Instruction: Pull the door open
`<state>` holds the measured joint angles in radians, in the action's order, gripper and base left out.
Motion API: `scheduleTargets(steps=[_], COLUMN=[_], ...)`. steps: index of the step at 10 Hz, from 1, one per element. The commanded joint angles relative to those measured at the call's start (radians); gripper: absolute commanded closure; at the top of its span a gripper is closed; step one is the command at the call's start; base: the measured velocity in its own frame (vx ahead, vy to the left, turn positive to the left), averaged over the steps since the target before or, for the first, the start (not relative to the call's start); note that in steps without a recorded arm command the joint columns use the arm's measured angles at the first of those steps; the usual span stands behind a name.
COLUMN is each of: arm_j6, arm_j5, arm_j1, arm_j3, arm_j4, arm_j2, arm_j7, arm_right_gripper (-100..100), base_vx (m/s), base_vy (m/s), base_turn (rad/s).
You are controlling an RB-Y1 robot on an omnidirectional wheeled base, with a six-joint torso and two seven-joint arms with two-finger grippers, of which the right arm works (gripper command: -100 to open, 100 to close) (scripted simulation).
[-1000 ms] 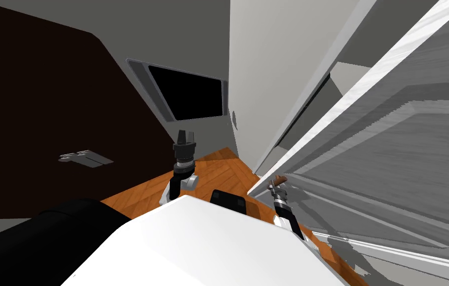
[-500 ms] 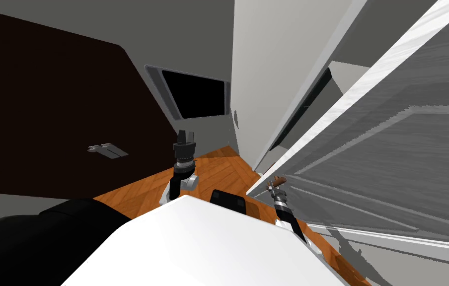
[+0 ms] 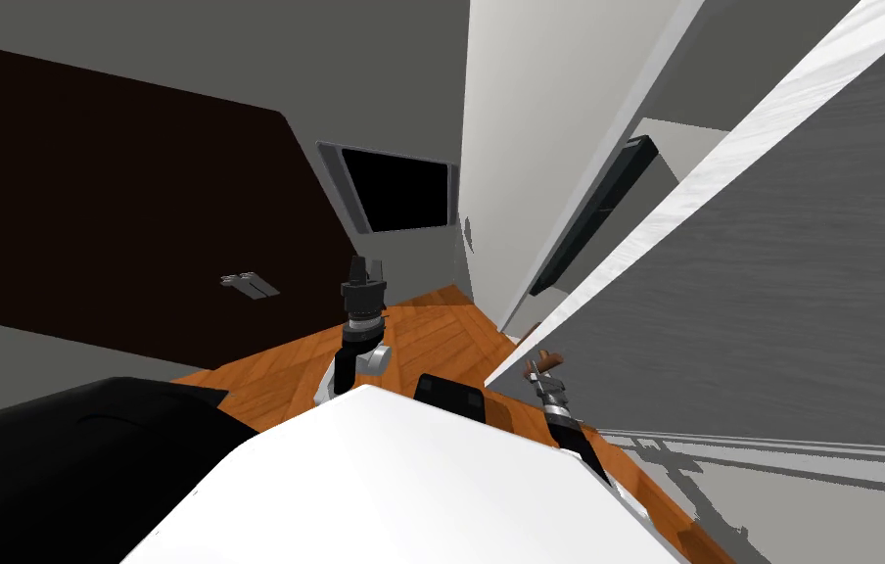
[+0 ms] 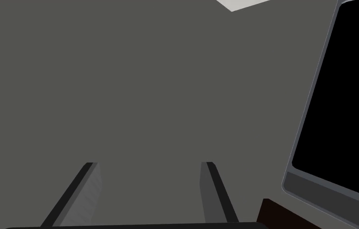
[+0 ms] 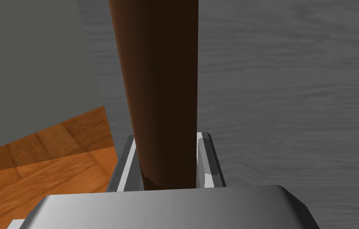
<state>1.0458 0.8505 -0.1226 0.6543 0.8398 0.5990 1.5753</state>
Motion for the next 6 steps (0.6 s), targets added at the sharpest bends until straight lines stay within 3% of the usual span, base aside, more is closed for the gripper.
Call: scheduleTargets(steps=[1, 6], arm_j6=[0.000, 0.074], arm_j5=[0.000, -0.019], arm_j1=[0.000, -0.025], arm_j3=[0.000, 0.058], arm_j4=[0.000, -0.018], arm_j2=[0.000, 0.038], arm_j7=[0.000, 0.051], arm_right_gripper=[100, 100], base_vx=[-0.091, -0.207], base_vy=[-0.023, -0.059], base_turn=[0.020, 0.139])
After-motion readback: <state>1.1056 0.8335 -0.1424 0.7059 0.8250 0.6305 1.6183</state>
